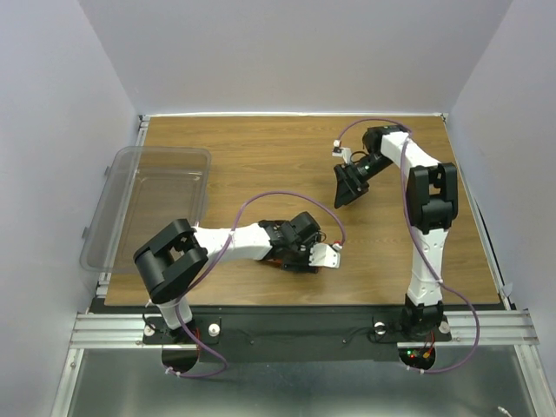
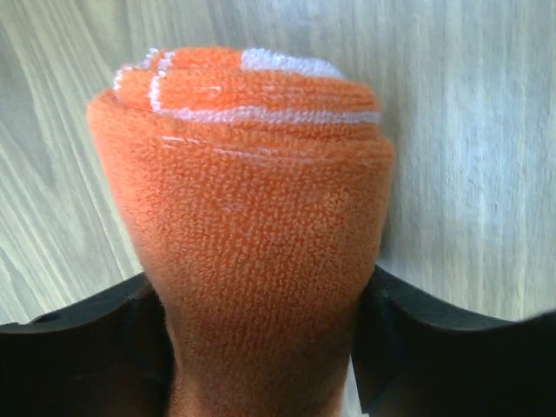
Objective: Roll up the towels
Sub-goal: Roll the towel, then place the rolled towel into the container
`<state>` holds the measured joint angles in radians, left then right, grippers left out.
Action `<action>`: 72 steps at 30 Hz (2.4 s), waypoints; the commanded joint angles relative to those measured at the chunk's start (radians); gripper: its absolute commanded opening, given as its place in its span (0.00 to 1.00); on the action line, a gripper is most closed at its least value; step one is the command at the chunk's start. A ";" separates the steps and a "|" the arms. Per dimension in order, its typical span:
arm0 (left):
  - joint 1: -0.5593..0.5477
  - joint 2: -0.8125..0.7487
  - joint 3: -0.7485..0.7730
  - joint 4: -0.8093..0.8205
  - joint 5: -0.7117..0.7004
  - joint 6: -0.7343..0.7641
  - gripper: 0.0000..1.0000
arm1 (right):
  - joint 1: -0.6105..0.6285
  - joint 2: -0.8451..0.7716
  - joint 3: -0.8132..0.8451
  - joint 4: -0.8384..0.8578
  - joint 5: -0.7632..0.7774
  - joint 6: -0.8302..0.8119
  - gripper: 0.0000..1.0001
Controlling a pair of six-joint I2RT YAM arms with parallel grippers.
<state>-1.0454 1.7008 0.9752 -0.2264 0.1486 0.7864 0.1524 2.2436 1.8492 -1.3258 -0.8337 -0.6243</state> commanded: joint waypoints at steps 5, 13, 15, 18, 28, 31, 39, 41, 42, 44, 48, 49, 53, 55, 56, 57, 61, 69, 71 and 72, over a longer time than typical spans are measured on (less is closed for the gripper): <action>0.036 0.077 -0.033 -0.186 0.014 -0.047 0.17 | -0.068 -0.078 0.012 -0.009 0.010 -0.026 0.82; 0.240 -0.087 0.155 -0.350 -0.014 0.088 0.00 | -0.116 -0.099 0.044 -0.030 0.001 -0.034 0.83; 0.281 -0.134 0.206 -0.386 -0.037 0.140 0.00 | -0.120 -0.107 0.044 -0.033 -0.002 -0.034 0.83; 0.375 -0.196 0.276 -0.418 -0.049 0.230 0.00 | -0.120 -0.124 0.036 -0.036 -0.001 -0.037 0.85; 0.743 -0.282 0.477 -0.473 0.069 0.542 0.00 | -0.122 -0.122 0.031 -0.035 -0.013 -0.025 1.00; 0.887 -0.328 0.416 -0.423 0.150 0.695 0.00 | -0.122 -0.121 0.028 -0.035 -0.013 -0.020 1.00; 1.183 -0.372 0.241 -0.350 0.336 0.918 0.00 | -0.122 -0.125 -0.002 -0.033 -0.010 -0.012 1.00; 1.219 -0.360 0.226 -0.324 0.370 0.951 0.00 | -0.122 -0.122 -0.004 -0.032 -0.008 -0.005 1.00; 1.249 -0.351 0.227 -0.324 0.377 0.968 0.00 | -0.122 -0.119 -0.002 -0.032 -0.007 0.001 1.00; 1.272 -0.313 0.237 -0.347 0.405 1.040 0.00 | -0.122 -0.113 0.005 -0.032 -0.004 0.009 1.00; 1.318 -0.262 0.240 -0.341 0.439 1.135 0.00 | -0.123 -0.099 0.027 -0.032 0.004 0.029 1.00; 1.323 -0.241 0.243 -0.347 0.445 1.143 0.00 | -0.122 -0.095 0.030 -0.033 0.005 0.031 1.00; 1.346 -0.230 0.221 -0.406 0.454 1.197 0.00 | -0.122 -0.104 0.025 -0.032 0.025 0.034 1.00; 1.364 -0.265 0.136 -0.384 0.462 1.232 0.00 | -0.122 -0.104 0.022 -0.032 0.024 0.037 1.00; 1.369 -0.276 0.108 -0.387 0.465 1.247 0.00 | -0.122 -0.102 0.024 -0.032 0.024 0.038 1.00; 1.384 -0.291 0.058 -0.396 0.471 1.281 0.00 | -0.122 -0.101 0.024 -0.032 0.022 0.043 1.00; 1.410 -0.311 -0.064 -0.412 0.468 1.347 0.00 | -0.122 -0.108 0.024 -0.033 0.021 0.055 1.00; 1.501 -0.311 -0.155 -0.511 0.459 1.539 0.00 | -0.122 -0.105 0.044 -0.033 0.047 0.077 1.00; 1.512 -0.288 -0.139 -0.580 0.445 1.579 0.00 | -0.122 -0.098 0.057 -0.033 0.054 0.081 1.00; 1.524 -0.282 -0.118 -0.597 0.445 1.597 0.00 | -0.122 -0.096 0.059 -0.035 0.056 0.084 1.00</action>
<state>0.4503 1.4227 0.8158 -0.6914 0.5797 1.9823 0.0338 2.1601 1.8549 -1.3354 -0.7921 -0.5568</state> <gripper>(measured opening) 0.506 0.998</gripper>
